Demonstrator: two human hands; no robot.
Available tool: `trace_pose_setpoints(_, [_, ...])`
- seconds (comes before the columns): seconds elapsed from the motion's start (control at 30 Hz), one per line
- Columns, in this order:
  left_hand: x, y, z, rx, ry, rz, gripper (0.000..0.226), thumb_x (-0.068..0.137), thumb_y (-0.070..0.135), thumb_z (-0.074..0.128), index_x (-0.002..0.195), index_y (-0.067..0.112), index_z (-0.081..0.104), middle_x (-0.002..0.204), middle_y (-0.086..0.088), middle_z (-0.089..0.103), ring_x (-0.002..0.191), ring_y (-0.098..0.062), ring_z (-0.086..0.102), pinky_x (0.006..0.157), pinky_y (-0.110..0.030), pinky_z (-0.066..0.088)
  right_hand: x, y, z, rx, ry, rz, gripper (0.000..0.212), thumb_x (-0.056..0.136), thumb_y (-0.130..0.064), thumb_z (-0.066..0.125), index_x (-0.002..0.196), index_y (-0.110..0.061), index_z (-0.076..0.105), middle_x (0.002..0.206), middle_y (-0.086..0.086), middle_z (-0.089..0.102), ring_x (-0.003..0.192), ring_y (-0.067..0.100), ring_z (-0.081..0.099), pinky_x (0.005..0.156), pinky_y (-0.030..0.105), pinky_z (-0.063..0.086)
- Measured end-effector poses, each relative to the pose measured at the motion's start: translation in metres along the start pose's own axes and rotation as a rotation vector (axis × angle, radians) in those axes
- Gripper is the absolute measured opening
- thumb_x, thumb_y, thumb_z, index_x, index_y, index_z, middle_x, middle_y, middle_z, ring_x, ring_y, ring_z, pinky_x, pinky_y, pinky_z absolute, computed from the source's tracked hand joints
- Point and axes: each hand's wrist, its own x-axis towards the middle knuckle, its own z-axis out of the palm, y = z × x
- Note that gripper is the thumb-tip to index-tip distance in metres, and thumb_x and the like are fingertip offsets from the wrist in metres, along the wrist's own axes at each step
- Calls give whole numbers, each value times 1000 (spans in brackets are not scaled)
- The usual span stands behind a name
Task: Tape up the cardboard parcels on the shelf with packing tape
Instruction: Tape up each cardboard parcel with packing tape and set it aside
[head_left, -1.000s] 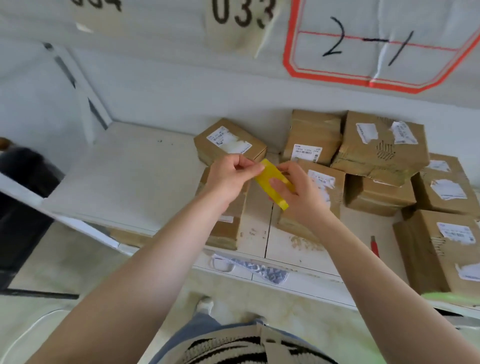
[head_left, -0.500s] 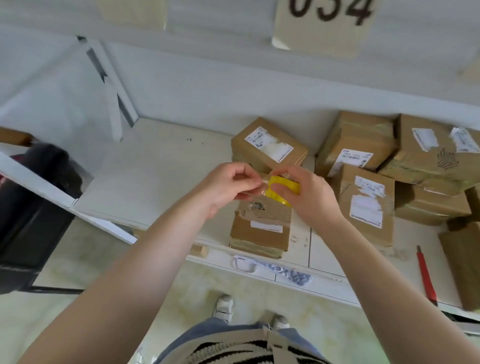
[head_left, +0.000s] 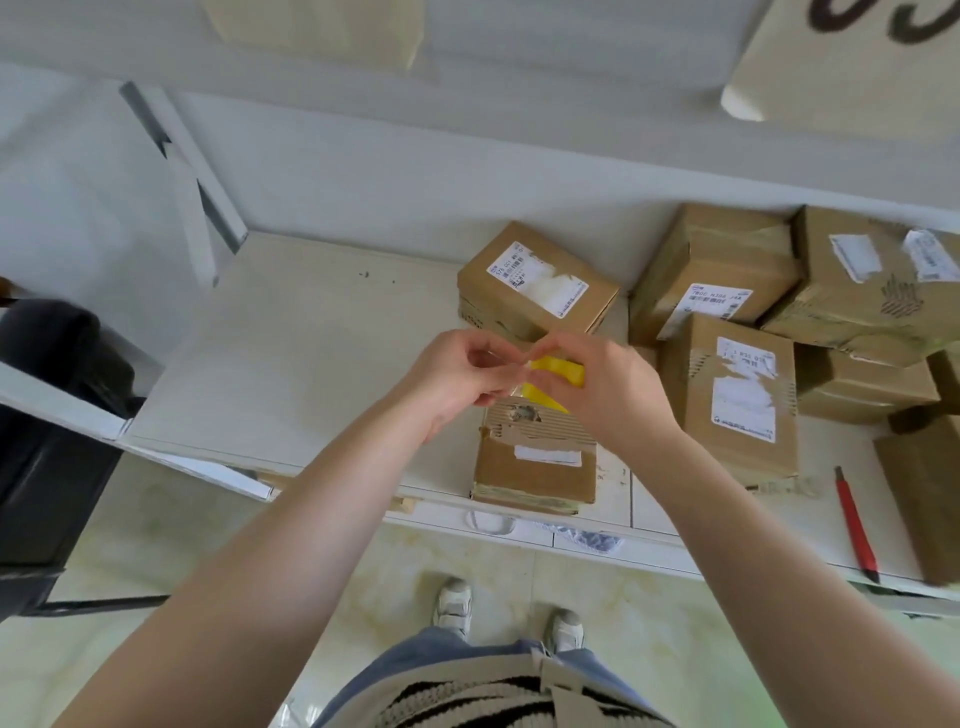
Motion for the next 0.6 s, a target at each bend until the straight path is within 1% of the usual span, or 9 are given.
trace_pose_setpoints(0.07, [3,-3,-5,33,34,41,9,84,7,75,78,9,69,57,4,61,52,-7,53,55,-18,45,1,0,-2,31,-41,39,30,89,-49,65,113,-32,61,93,-24,59,73,2,53,65,25,44])
trace_pose_setpoints(0.1, [4,-5,-9,24,49,48,11,84,5,75,76,8,68,53,5,59,51,-7,51,55,-17,45,2,1,-5,62,-72,71,33,88,-51,65,111,-29,61,94,-21,59,79,6,55,70,28,47])
trace_pose_setpoints(0.13, [5,-6,-12,3,59,46,12,84,4,74,75,7,67,52,5,59,49,-6,50,55,-16,45,3,3,-9,78,-103,92,33,86,-53,64,105,-27,62,89,-18,60,81,10,56,71,31,48])
trace_pose_setpoints(0.2, [7,-10,-20,-61,76,19,12,84,4,73,74,7,67,56,3,60,49,-5,51,56,-15,48,6,7,-18,41,-146,115,35,85,-60,59,89,-26,64,75,-12,61,76,13,58,66,32,48])
trace_pose_setpoints(0.27, [10,-19,-27,-108,112,-16,10,84,4,73,75,7,68,62,-1,62,52,-7,54,58,-16,50,11,14,-27,-73,-170,158,40,84,-64,57,82,-25,64,72,-8,62,73,13,58,61,29,42])
trace_pose_setpoints(0.37, [15,-39,-26,-70,115,-72,9,85,4,73,77,5,70,64,-4,62,55,-10,53,58,-18,48,15,23,-33,-259,-231,223,48,82,-70,55,80,-23,63,74,-2,65,67,10,56,54,25,34])
trace_pose_setpoints(0.47, [19,-61,-14,-28,159,-114,8,87,5,71,80,2,69,65,-5,61,56,-12,51,57,-15,46,16,29,-24,-271,-292,254,52,81,-72,56,80,-20,63,72,1,63,64,11,54,53,26,35])
trace_pose_setpoints(0.5, [22,-67,-11,-30,181,-119,8,87,4,71,80,1,69,67,-8,61,58,-13,51,59,-15,47,16,30,-20,-263,-283,261,53,81,-72,56,78,-20,63,70,0,62,64,12,55,54,26,36])
trace_pose_setpoints(0.6, [28,-79,-5,-75,210,-171,5,88,4,70,83,2,69,76,-10,65,71,-18,57,76,-25,54,21,28,-10,-291,-263,248,51,83,-71,55,77,-21,61,64,-4,57,65,13,55,57,28,40])
